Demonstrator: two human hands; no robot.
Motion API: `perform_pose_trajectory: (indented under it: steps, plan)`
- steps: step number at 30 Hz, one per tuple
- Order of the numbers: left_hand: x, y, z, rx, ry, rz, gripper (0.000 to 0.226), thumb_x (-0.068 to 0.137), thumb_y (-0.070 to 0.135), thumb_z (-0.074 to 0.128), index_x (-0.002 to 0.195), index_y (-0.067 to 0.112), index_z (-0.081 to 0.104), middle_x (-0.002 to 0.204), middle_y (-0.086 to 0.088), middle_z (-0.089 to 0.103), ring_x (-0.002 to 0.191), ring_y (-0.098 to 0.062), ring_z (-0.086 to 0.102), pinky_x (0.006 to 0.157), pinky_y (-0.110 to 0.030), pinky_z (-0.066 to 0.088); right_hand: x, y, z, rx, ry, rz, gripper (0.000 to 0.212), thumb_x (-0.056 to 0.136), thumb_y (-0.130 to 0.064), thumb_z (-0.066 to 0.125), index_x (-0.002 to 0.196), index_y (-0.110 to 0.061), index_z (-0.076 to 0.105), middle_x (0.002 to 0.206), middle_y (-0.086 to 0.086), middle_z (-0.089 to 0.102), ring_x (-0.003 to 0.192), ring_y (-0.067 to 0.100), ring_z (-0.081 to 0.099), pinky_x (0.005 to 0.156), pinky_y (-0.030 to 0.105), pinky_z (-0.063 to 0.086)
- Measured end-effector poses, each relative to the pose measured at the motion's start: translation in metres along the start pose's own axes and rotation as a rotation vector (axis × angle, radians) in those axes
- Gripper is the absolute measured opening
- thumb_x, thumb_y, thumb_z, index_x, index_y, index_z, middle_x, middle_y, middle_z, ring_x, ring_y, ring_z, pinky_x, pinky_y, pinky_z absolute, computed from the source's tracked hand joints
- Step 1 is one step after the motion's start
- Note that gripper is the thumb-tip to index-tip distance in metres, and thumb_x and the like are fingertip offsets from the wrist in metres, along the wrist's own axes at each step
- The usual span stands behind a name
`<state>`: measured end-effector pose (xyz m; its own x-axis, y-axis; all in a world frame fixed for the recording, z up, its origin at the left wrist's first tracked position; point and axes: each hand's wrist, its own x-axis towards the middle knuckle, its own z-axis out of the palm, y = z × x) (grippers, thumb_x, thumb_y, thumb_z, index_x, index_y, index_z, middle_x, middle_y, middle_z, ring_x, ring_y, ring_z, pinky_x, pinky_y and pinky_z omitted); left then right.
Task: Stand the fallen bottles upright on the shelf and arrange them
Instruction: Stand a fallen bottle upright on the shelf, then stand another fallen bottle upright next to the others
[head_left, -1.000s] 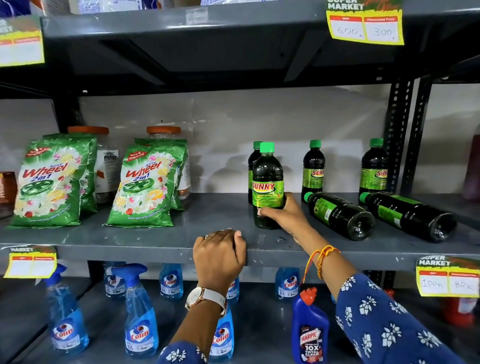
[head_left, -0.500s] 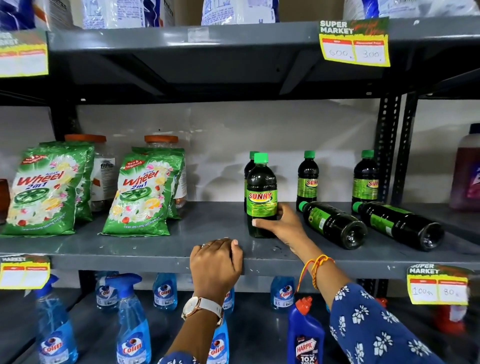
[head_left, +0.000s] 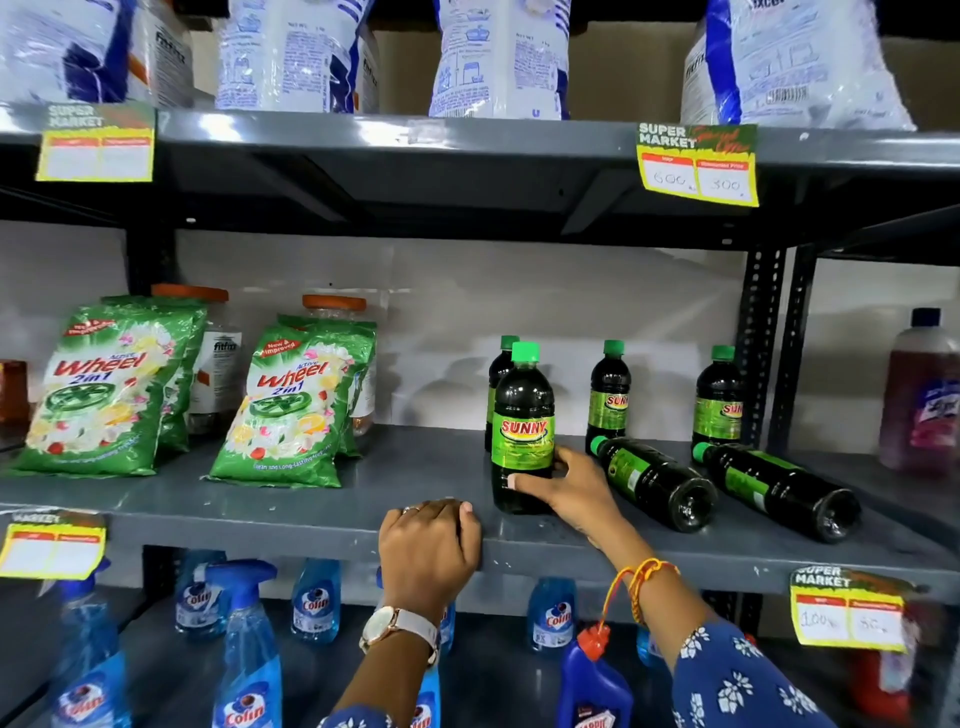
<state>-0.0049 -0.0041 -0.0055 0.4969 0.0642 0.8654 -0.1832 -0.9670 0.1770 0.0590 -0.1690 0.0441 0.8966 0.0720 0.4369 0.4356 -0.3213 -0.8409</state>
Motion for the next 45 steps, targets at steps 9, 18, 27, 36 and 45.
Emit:
perform_pose_trajectory:
  steps: [9, 18, 27, 36, 45]
  plan:
    - [0.001, 0.002, -0.002, 0.032, 0.002, -0.019, 0.041, 0.084, 0.024, 0.036, 0.048, 0.016, 0.055, 0.047, -0.005, 0.060, 0.041, -0.025, 0.053, 0.052, -0.028, 0.039, -0.035, -0.011, -0.004, -0.099, 0.007, -0.109, 0.045, 0.063, -0.033, 0.081, 0.104, -0.023, 0.067, 0.090, -0.010, 0.067, 0.080, -0.011, 0.057, 0.059, -0.002, 0.038]
    - [0.000, 0.001, -0.003, 0.043, -0.025, 0.001, 0.041, 0.086, 0.025, 0.035, 0.052, 0.016, 0.056, 0.053, -0.003, 0.064, 0.045, -0.023, 0.056, 0.054, -0.028, 0.040, -0.041, -0.013, -0.006, -0.132, -0.016, -0.126, 0.044, 0.065, -0.036, 0.078, 0.105, -0.025, 0.066, 0.092, -0.011, 0.066, 0.081, -0.010, 0.057, 0.062, -0.001, 0.038]
    - [-0.002, 0.003, -0.006, -0.094, -0.008, -0.040, 0.044, 0.089, 0.028, 0.031, 0.078, 0.010, 0.070, 0.084, -0.011, 0.073, 0.075, -0.027, 0.068, 0.068, -0.034, 0.046, -0.048, -0.016, -0.009, -0.105, -0.023, -0.101, 0.056, 0.061, -0.054, 0.077, 0.108, -0.030, 0.058, 0.102, -0.008, 0.064, 0.097, 0.010, 0.062, 0.074, 0.011, 0.046]
    - [-0.028, 0.092, 0.003, -0.315, 0.062, 0.401, 0.034, 0.093, 0.024, 0.037, 0.105, 0.008, 0.065, 0.112, -0.011, 0.066, 0.106, -0.024, 0.058, 0.096, -0.033, 0.042, -0.012, -0.032, -0.093, -0.902, 0.356, -0.044, 0.053, 0.080, -0.045, 0.060, 0.112, -0.003, 0.055, 0.114, 0.017, 0.057, 0.113, 0.032, 0.044, 0.089, 0.036, 0.037]
    - [-0.003, 0.137, 0.041, -0.021, -0.152, 0.223, 0.029, 0.085, 0.026, 0.039, 0.069, 0.019, 0.062, 0.065, -0.003, 0.065, 0.055, -0.025, 0.060, 0.049, -0.031, 0.044, 0.014, 0.008, -0.102, -1.129, 0.241, 0.138, 0.050, 0.072, -0.043, 0.068, 0.114, -0.015, 0.060, 0.117, 0.010, 0.060, 0.113, 0.030, 0.051, 0.084, 0.034, 0.047]
